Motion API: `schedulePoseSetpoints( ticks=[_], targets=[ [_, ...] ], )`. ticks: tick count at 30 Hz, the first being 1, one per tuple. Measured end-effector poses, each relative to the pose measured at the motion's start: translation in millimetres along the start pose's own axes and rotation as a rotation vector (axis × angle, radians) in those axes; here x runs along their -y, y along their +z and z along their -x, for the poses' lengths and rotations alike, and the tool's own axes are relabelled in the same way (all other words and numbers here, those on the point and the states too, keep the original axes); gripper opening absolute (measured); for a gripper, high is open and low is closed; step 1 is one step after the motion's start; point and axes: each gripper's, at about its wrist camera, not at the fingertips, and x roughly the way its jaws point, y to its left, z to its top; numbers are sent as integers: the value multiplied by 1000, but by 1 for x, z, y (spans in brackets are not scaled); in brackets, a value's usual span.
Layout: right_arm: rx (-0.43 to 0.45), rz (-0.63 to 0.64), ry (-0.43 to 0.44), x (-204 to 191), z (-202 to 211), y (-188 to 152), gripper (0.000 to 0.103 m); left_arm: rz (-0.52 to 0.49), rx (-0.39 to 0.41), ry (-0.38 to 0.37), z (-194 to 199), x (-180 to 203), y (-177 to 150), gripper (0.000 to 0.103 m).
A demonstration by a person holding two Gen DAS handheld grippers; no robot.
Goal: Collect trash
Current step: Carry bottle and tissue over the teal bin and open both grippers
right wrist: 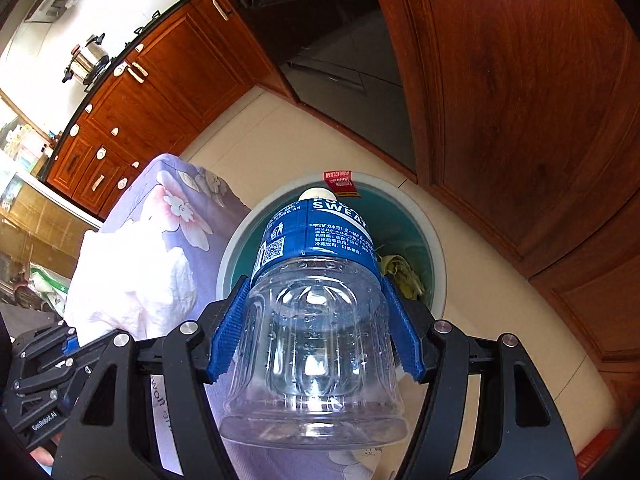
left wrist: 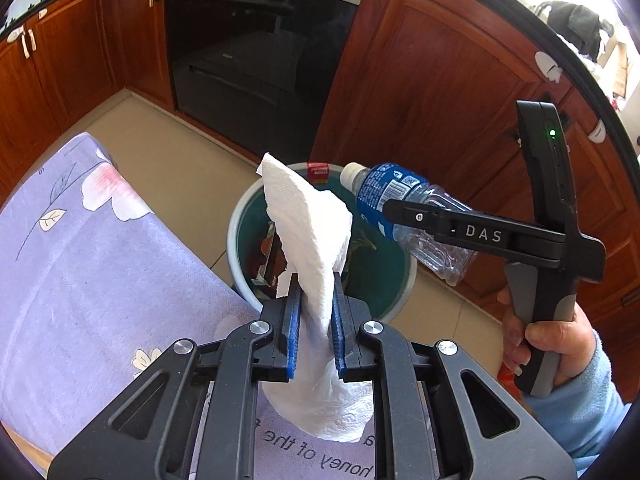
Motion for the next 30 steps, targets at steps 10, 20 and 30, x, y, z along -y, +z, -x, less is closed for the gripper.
schedulePoseSetpoints(
  ticks=[10, 20, 30],
  targets=[
    [16, -39, -9, 6, 1, 4, 85, -1, -20, -20, -13, -1, 4, 14],
    [0, -73, -22, 18, 4, 1, 88, -10, -46, -28, -31, 4, 12, 16],
    [15, -85, -32, 18, 16, 0, 88, 10, 47, -19, -22, 14, 31, 68]
  ],
)
